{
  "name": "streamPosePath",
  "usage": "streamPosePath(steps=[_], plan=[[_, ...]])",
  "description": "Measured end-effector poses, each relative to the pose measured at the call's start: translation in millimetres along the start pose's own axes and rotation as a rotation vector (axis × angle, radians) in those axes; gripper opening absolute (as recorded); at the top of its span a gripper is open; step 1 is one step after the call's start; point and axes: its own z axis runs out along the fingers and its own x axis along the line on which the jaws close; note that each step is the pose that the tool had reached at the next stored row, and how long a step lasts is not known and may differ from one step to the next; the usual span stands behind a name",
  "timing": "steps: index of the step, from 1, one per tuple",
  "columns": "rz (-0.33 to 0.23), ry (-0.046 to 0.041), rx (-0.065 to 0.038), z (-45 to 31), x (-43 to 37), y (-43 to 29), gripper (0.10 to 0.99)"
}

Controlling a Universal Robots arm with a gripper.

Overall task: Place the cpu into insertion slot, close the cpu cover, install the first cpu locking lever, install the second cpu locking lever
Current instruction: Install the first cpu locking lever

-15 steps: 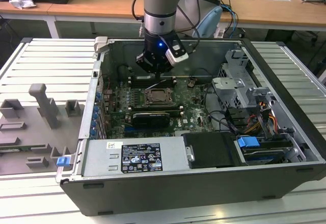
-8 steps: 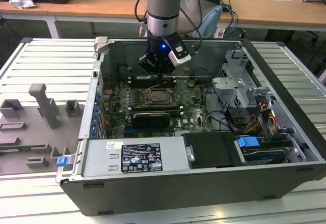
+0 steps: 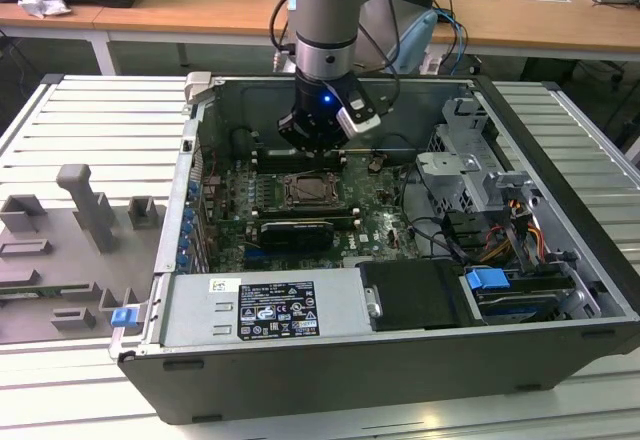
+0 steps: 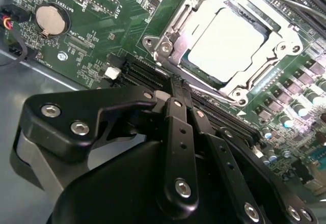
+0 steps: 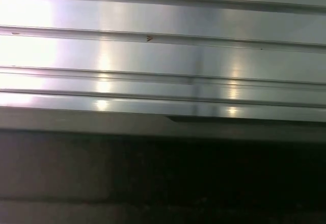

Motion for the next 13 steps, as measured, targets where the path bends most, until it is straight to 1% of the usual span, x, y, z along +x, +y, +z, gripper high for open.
streamPosePath(steps=[3,7,9,13], plan=[[0.001,0.0004,0.000,2.0,-2.9,-0.2,0.106],[0.000,0.0009,0.002,5.7,-3.2,-0.5,0.106],[0.000,0.0006,0.003,5.9,-3.3,-0.4,0.106],[0.000,0.0005,0.004,3.5,-3.4,-0.3,0.106]])
